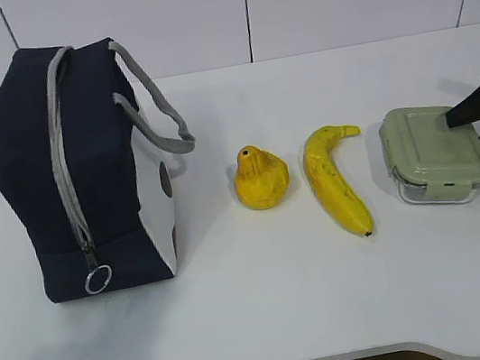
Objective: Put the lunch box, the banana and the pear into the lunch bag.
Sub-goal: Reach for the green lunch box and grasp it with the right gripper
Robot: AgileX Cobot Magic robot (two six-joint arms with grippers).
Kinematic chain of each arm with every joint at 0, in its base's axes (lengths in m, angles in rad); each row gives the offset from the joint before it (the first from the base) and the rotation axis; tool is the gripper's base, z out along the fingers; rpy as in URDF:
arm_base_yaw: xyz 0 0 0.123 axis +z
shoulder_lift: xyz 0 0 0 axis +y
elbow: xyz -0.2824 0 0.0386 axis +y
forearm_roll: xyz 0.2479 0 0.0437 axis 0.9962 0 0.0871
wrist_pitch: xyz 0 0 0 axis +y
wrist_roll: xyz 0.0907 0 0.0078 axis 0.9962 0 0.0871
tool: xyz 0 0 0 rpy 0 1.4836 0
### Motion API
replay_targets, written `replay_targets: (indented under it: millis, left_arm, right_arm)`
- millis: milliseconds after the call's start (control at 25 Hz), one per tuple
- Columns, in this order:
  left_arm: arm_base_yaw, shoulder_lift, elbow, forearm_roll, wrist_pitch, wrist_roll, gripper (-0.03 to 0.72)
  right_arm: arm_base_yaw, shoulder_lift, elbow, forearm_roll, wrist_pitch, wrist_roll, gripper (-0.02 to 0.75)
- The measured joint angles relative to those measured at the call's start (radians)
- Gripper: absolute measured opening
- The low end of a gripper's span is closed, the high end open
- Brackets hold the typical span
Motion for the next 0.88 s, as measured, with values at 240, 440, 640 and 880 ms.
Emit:
replay_targets:
  millis: [240, 440, 640, 880]
  left_arm:
    - [0.000, 0.000, 0.000, 0.000, 0.000, 0.000, 0.239]
    - [0.000, 0.000, 0.000, 0.002, 0.000, 0.000, 0.239]
    - [0.000, 0.000, 0.000, 0.002, 0.000, 0.000, 0.239]
    - [0.000, 0.000, 0.000, 0.002, 0.000, 0.000, 0.239]
  right_arm:
    - [0.025, 0.000, 0.000, 0.002, -0.001, -0.021, 0.588]
    - [0.030, 0.037, 0.000, 0.006, -0.002, -0.028, 0.588]
    - [0.030, 0.064, 0.000, 0.036, 0.004, -0.032, 0.588]
    - [0.030, 0.065, -0.001, 0.038, 0.004, -0.044, 0.586]
